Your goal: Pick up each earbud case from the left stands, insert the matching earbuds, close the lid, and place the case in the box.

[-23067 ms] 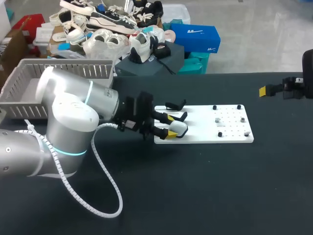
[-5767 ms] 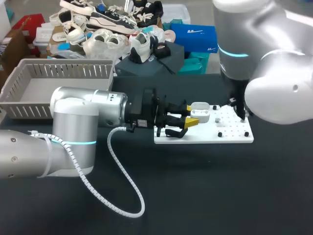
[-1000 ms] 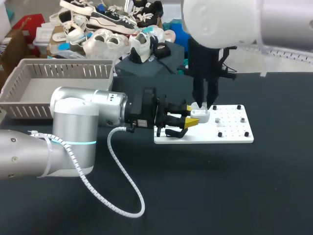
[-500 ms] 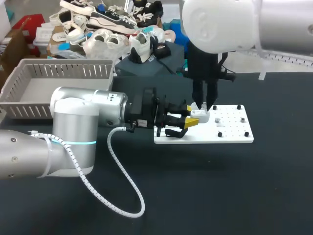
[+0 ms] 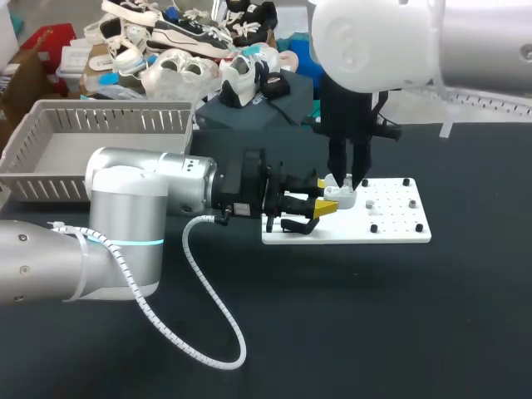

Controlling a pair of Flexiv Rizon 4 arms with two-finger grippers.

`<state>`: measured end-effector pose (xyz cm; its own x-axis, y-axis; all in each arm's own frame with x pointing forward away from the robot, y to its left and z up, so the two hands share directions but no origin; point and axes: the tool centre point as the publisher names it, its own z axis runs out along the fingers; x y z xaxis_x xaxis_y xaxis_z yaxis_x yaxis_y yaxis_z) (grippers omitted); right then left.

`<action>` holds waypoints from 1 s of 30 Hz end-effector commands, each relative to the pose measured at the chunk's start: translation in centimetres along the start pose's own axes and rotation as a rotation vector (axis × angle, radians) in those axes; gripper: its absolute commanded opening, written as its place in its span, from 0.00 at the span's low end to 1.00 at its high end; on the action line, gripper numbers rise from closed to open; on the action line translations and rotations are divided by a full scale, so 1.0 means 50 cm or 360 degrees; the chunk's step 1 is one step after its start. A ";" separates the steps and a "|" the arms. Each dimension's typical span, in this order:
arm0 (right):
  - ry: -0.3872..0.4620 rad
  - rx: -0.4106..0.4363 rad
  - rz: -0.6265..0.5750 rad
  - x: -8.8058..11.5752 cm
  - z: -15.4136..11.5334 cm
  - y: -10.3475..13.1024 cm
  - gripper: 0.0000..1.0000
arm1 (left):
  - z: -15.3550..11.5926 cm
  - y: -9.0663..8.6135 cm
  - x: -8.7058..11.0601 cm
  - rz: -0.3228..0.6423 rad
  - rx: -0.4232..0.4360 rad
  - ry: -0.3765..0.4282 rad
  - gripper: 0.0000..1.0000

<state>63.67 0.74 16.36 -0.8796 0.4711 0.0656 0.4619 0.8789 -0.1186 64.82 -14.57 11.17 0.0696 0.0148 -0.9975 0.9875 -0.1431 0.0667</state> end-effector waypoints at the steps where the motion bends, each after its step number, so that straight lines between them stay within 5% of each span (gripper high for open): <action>1: 0.0004 0.0005 0.0003 -0.003 0.002 0.002 0.00 | 0.000 0.001 0.002 0.0002 0.0003 -0.0004 0.00; 24: 0.0021 0.0028 0.0028 -0.010 0.018 0.001 0.00 | 0.000 0.001 0.002 0.0002 0.0003 -0.0004 0.00; 27: 0.0022 0.0029 0.0029 -0.011 0.020 0.002 0.22 | 0.000 0.001 0.002 0.0002 0.0003 -0.0004 0.00; 30: 0.0024 0.0029 0.0029 -0.012 0.021 0.003 0.27 | 0.000 0.001 0.002 0.0002 0.0003 -0.0004 0.00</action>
<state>63.97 0.46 15.31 -0.8697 0.4878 0.0758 0.4756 0.8691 -0.1358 64.82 -14.58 11.16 0.0696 0.0148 -0.9975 0.9874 -0.1432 0.0668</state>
